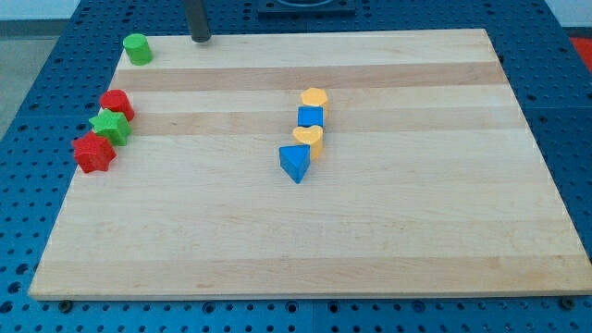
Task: Push the green circle into red circle
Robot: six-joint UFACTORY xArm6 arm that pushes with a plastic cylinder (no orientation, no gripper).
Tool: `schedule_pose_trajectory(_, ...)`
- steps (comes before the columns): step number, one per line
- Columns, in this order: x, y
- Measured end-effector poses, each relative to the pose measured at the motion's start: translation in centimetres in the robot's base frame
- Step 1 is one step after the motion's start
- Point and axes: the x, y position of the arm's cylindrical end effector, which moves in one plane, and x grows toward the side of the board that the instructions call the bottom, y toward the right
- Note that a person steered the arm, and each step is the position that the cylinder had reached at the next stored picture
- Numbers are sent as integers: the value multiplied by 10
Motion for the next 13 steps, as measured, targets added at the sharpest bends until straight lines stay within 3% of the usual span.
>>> schedule_pose_trajectory(3,0,-113)
schedule_pose_trajectory(4,12,-125)
schedule_pose_trajectory(5,50,-111)
schedule_pose_trajectory(6,48,-108)
schedule_pose_trajectory(7,7,-109)
schedule_pose_trajectory(8,2,-91)
schedule_pose_trajectory(10,51,-89)
schedule_pose_trajectory(12,19,-105)
schedule_pose_trajectory(13,25,-118)
